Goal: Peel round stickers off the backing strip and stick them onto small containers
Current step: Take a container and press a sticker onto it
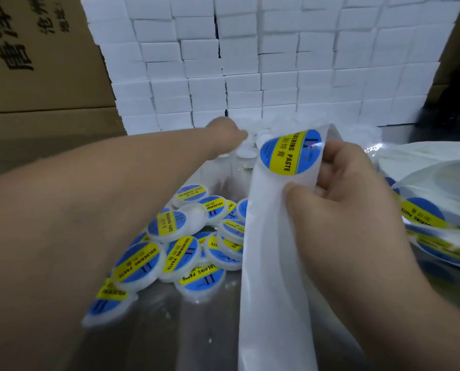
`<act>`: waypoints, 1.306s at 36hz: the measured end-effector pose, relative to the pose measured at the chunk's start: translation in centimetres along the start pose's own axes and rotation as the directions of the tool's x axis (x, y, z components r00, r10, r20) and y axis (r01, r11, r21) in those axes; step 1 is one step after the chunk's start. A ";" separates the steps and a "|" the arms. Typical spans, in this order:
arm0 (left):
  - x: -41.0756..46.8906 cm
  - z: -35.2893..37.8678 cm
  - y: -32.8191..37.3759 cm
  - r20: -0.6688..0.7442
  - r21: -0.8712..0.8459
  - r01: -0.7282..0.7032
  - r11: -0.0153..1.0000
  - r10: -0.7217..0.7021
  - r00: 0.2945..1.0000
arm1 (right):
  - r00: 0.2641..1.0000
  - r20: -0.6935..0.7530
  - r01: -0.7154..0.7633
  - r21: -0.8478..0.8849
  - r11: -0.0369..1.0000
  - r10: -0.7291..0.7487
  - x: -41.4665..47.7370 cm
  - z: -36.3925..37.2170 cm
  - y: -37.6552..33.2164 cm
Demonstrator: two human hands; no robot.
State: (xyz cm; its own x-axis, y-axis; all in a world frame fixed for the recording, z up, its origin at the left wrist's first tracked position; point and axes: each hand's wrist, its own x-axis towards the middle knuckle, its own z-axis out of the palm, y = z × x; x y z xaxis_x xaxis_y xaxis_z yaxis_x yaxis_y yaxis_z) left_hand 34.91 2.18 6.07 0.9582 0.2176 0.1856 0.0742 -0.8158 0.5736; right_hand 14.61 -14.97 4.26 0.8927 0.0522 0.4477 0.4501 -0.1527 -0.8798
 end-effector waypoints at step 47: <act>-24.3 -4.1 -1.6 -0.367 -0.521 -0.306 0.796 0.115 0.923 | 0.919 0.337 0.302 -0.260 0.917 -0.207 -0.9 0.4 -1.0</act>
State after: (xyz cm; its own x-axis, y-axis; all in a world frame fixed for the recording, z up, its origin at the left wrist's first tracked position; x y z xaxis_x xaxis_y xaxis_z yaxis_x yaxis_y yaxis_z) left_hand 10.35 0.39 3.94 0.7919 0.3037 0.5298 -0.3783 -0.4370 0.8160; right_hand 13.35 -14.45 4.66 0.7346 0.4118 0.5393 0.6764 -0.3809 -0.6304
